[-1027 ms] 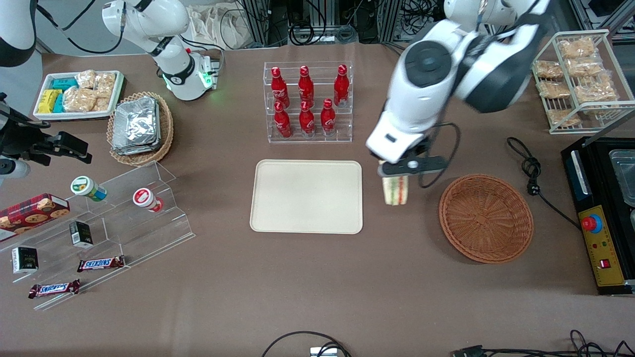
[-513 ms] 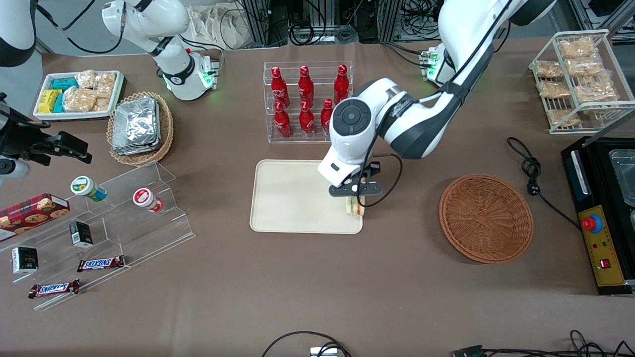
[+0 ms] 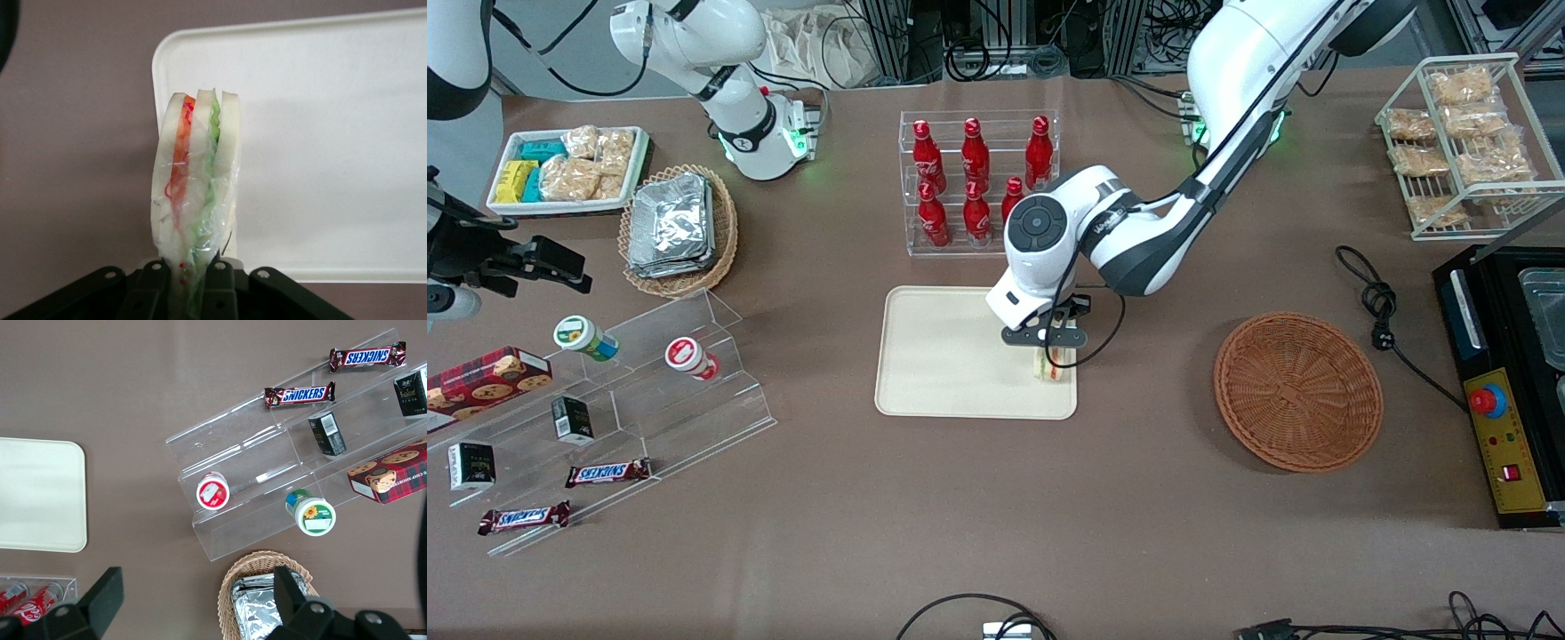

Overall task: Place sandwich from basket to tray
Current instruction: 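Open the left gripper to release the sandwich onto the tray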

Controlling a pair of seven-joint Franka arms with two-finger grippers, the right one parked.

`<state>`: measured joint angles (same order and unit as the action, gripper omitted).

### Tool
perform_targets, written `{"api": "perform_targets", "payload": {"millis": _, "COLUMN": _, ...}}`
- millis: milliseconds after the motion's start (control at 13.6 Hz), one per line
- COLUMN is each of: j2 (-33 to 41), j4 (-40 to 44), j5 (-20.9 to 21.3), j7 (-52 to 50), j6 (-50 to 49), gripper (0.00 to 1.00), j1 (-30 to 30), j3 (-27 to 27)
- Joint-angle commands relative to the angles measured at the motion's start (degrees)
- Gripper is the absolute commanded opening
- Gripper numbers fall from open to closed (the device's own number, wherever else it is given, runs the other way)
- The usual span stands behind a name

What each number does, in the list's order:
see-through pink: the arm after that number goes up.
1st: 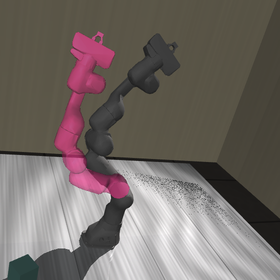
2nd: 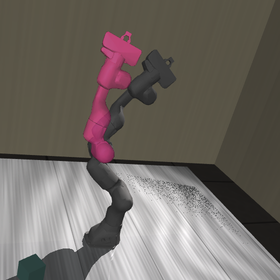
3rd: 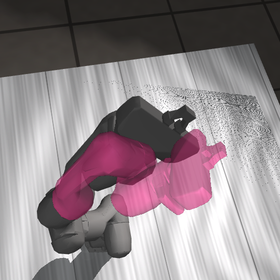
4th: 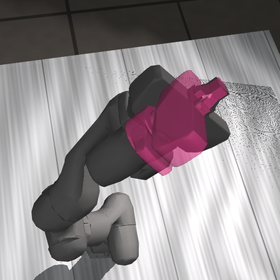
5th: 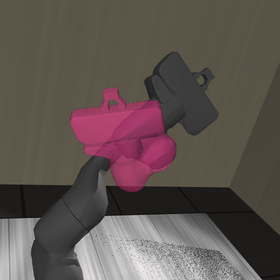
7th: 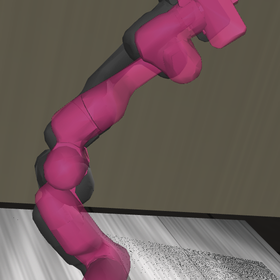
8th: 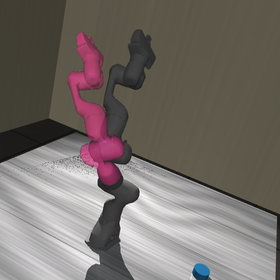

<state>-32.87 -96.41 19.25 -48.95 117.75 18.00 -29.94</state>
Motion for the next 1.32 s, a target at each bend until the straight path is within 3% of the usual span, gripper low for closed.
{"api": "perform_targets", "payload": {"millis": 0, "j2": 0.36, "j4": -2.64, "j5": 2.54, "j7": -1.41, "j6": 3.26, "gripper": 0.00, "j1": 0.45, "j3": 0.23}}
{"api": "perform_targets", "payload": {"millis": 147, "j2": -1.74, "j4": -2.74, "j5": 5.96, "j7": -4.82, "j6": 4.94, "gripper": 0.01, "j1": 0.89, "j3": 0.32}}
{"api": "perform_targets", "payload": {"millis": 293, "j2": -3.51, "j4": -2.73, "j5": 9.65, "j7": -8.69, "j6": 6.17, "gripper": 0.09, "j1": 0.98, "j3": 0.23}}
{"api": "perform_targets", "payload": {"millis": 440, "j2": -3.69, "j4": -2.65, "j5": 10.02, "j7": -9.50, "j6": 6.79, "gripper": 0.25, "j1": 1.07, "j3": 0.32}}
{"api": "perform_targets", "payload": {"millis": 513, "j2": -3.60, "j4": -2.56, "j5": 9.93, "j7": -9.76, "j6": 6.79, "gripper": 0.45, "j1": 1.07, "j3": 0.32}}
{"api": "perform_targets", "payload": {"millis": 587, "j2": -3.60, "j4": -2.56, "j5": 10.02, "j7": -10.37, "j6": 6.79, "gripper": 0.77, "j1": 1.07, "j3": 0.32}}
{"api": "perform_targets", "payload": {"millis": 660, "j2": -3.69, "j4": -2.65, "j5": 10.02, "j7": -10.64, "j6": 6.79, "gripper": 0.99, "j1": 1.16, "j3": 0.32}}
{"api": "perform_targets", "payload": {"millis": 953, "j2": -2.55, "j4": -2.73, "j5": 9.32, "j7": -12.12, "j6": 6.27, "gripper": 1.00, "j1": 0.90, "j3": 0.23}}
{"api": "perform_targets", "payload": {"millis": 1247, "j2": 4.54, "j4": -4.31, "j5": 7.57, "j7": -18.29, "j6": 5.47, "gripper": 1.00, "j1": -0.50, "j3": -0.03}}
